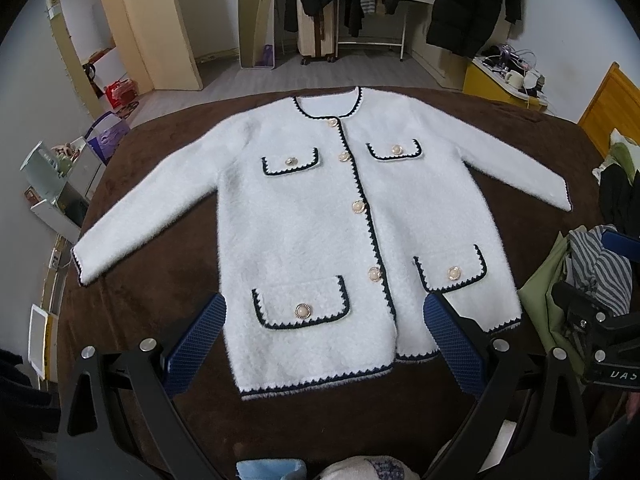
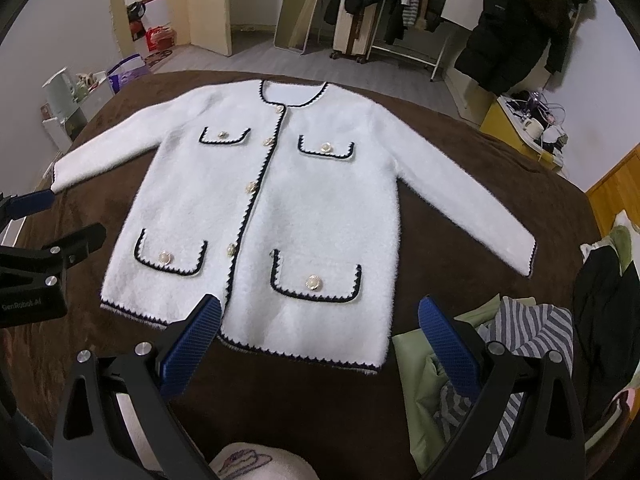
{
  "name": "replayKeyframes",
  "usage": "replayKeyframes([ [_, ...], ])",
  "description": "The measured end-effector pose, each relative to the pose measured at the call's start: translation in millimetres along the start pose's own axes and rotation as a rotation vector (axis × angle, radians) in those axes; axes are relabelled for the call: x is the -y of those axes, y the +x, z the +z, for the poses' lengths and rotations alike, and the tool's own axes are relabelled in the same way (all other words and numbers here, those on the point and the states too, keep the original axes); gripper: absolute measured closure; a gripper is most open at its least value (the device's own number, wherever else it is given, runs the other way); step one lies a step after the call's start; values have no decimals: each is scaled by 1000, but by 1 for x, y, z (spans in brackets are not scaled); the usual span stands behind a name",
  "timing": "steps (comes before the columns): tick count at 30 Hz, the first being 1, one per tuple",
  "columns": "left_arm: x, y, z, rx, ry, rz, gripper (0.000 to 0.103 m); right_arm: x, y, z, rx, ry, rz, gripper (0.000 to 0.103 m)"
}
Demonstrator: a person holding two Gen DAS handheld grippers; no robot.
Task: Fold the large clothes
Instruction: 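Move the right tool to the sleeve cuff and close on it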
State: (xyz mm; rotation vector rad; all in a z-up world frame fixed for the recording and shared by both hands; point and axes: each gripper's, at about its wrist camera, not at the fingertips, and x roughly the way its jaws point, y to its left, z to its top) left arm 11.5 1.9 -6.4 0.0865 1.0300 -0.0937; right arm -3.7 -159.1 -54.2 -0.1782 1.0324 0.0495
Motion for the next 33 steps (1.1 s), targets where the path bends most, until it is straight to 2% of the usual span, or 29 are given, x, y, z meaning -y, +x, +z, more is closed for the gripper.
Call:
replayKeyframes([
  [7,16,27,36,-2,20,-54,6,36,15,15,25,116,-2,6],
  [13,52,65,79,6,92,-99,6,95,42,25,30,279,-15,6],
  [23,138,161,150,-16,204,-211,6,208,104,31,-1,521,-102,6],
  [26,167,197,171,-10,255,-222,6,242,134,30,-9,600,-104,6],
  [33,209,266,198,-13,264,-236,6,294,194,19,-24,678,-123,6],
])
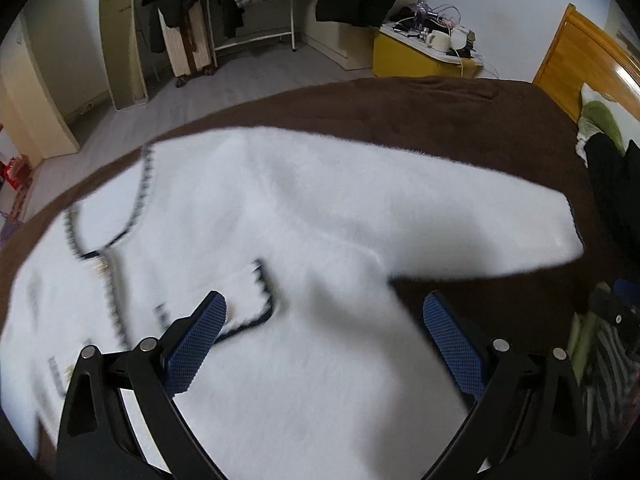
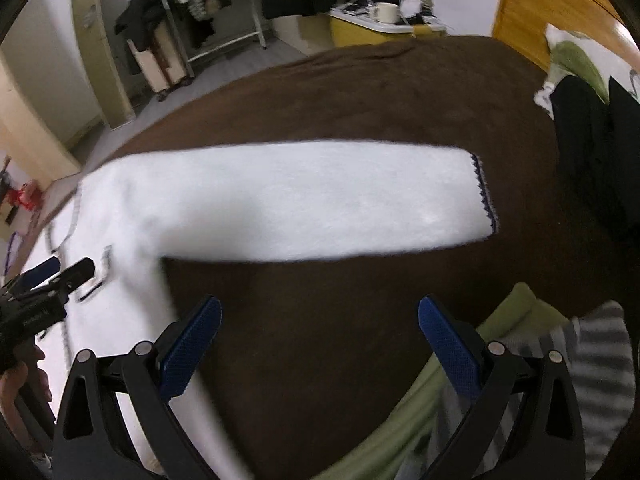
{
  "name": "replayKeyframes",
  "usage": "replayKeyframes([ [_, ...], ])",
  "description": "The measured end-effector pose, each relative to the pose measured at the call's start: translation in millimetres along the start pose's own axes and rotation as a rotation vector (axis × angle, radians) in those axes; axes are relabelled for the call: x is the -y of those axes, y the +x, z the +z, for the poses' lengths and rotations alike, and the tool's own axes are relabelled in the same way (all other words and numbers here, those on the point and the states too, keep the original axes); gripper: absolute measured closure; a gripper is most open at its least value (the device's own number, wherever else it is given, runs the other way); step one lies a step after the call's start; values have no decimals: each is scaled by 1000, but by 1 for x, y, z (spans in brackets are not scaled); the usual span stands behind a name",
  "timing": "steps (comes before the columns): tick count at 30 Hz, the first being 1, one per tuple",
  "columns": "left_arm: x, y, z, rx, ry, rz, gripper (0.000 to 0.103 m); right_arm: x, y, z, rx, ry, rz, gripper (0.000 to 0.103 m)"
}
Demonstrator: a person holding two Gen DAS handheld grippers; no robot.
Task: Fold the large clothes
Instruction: 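Move the right tool to the sleeve cuff and close on it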
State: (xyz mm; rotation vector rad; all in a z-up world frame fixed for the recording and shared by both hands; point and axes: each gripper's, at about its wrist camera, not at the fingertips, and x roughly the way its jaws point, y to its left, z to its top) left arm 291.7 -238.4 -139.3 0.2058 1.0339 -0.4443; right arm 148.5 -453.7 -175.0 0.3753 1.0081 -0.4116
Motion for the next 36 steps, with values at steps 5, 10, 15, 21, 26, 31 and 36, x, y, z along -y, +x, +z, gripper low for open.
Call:
replayKeyframes([
  [5,12,55,3,-52,7,0,6,31,32,1,-8,116,33,6],
  [10,17,83,-6,-98,17,2,6,68,58,5,-5,286,87,6],
  [15,20,83,-11,-106,53,13,6,108,78,7,14,487,140,6],
  [21,11,86,-10,-123,53,-8,6,123,97,16,43,587,143,8],
  [26,4,89,-7,-126,22,-25,6,129,103,30,97,627,152,21],
  [31,1,88,-9,-136,12,-34,6,138,105,32,114,636,173,89],
  [36,1,90,-10,-153,25,-27,6,132,94,35,138,582,186,92],
])
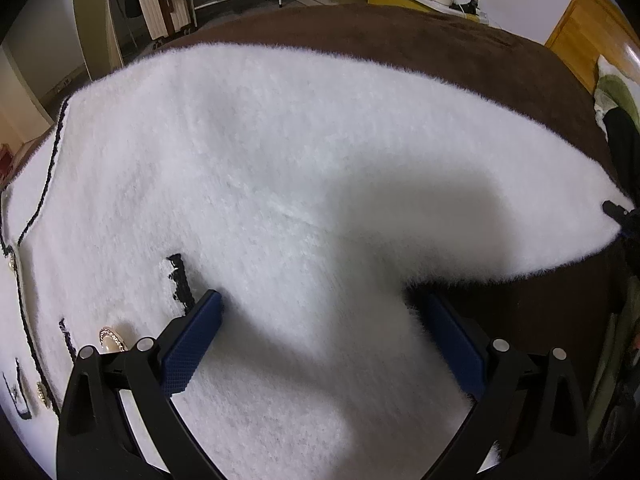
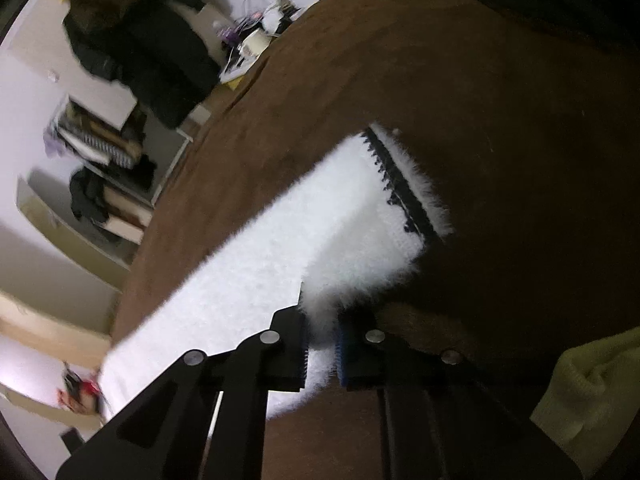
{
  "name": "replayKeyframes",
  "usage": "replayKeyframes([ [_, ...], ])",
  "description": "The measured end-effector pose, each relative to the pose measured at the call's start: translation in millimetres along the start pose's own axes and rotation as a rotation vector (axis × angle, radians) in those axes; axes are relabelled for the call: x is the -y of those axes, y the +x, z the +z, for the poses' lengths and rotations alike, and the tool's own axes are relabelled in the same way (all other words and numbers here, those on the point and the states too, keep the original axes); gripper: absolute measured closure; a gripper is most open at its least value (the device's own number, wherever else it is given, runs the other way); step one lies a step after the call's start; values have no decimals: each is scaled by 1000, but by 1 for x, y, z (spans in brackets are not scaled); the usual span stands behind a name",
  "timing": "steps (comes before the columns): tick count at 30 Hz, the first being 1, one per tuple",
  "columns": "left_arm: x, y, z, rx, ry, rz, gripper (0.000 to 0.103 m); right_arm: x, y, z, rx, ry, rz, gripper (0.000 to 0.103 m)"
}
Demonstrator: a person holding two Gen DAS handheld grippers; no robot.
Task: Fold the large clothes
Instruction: 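Move the right tool to the sleeve cuff and close on it, then lift the cuff with the right tool and lay the sleeve across the body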
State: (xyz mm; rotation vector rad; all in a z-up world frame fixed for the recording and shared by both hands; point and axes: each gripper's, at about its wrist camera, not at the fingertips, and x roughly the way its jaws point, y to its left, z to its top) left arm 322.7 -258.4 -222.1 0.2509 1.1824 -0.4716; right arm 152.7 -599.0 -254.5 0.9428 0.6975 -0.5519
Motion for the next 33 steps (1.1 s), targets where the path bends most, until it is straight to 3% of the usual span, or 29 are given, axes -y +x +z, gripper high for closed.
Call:
replayKeyframes([
  [6,-4,-3,1,27,-28,-29,6,-21,-9,1,37,-61,-25,93],
  [10,-11,-17,2,63,-58,-57,6,-64,-35,0,85,-173,47,93],
  [16,-34,-75,5,167,-94,-47,6,-154,-84,-18,115,-388,150,94],
  [26,-113,-160,-23,225,-172,41,6,-296,-139,-108,43,-694,357,94],
  [30,-161,-184,-57,236,-243,100,6,-345,-143,-156,-4,-805,421,94],
  [33,-190,-195,-85,239,-295,143,6,-378,-129,-210,-36,-965,434,94],
])
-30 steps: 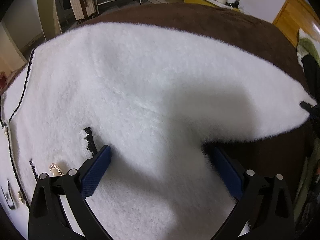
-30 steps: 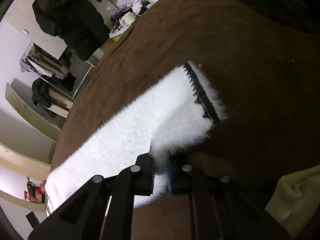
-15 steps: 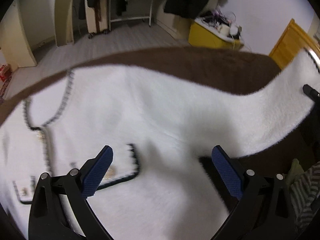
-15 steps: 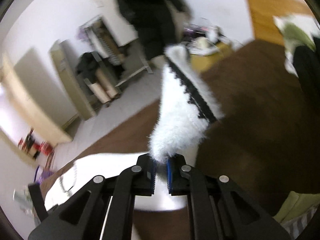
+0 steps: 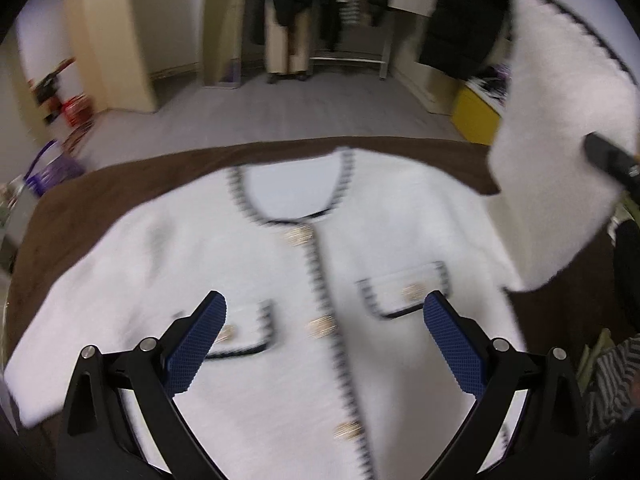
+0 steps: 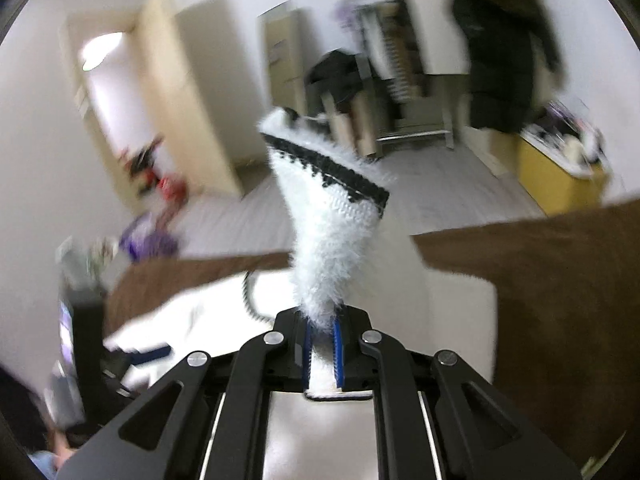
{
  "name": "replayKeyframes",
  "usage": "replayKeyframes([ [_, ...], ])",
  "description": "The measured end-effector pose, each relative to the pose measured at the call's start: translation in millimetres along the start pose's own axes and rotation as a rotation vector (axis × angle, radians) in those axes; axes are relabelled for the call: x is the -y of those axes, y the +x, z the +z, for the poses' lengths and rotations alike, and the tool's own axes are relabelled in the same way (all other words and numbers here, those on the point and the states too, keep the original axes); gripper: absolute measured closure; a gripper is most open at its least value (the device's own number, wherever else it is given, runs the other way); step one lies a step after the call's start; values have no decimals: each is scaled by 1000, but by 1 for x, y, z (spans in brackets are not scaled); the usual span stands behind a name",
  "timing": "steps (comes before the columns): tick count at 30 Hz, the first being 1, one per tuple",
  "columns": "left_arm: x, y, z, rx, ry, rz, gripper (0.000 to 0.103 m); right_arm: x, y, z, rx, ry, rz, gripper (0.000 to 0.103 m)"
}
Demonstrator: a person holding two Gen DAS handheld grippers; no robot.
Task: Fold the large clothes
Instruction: 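Lift the cuff with the right tool and lay the sleeve across the body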
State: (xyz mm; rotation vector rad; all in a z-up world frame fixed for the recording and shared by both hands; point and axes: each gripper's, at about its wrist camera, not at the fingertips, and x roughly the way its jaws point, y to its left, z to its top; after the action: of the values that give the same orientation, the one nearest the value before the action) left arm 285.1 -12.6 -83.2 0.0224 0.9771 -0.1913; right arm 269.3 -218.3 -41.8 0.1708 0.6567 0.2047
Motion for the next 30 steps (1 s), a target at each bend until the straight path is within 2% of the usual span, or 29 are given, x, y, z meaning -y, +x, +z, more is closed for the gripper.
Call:
replayKeyframes([
  [2,-24,-6,-12,9,-29,29,6,-31,22,-14,-37,-41,51,94],
  [5,-62,-8,-38,17,-91,66,6,-65,60,-39,-101,-98,79,94],
  [9,-99,0,-74,-3,-154,103,6,-92,105,-74,-187,-88,122,94],
  [17,-148,9,-125,-25,-232,147,6,-147,147,-125,-271,-192,113,94],
  [21,-155,14,-141,-45,-269,159,6,-151,175,-151,-344,-201,107,94],
  [30,-165,25,-155,-75,-295,172,6,-152,178,-155,-350,-198,108,93],
])
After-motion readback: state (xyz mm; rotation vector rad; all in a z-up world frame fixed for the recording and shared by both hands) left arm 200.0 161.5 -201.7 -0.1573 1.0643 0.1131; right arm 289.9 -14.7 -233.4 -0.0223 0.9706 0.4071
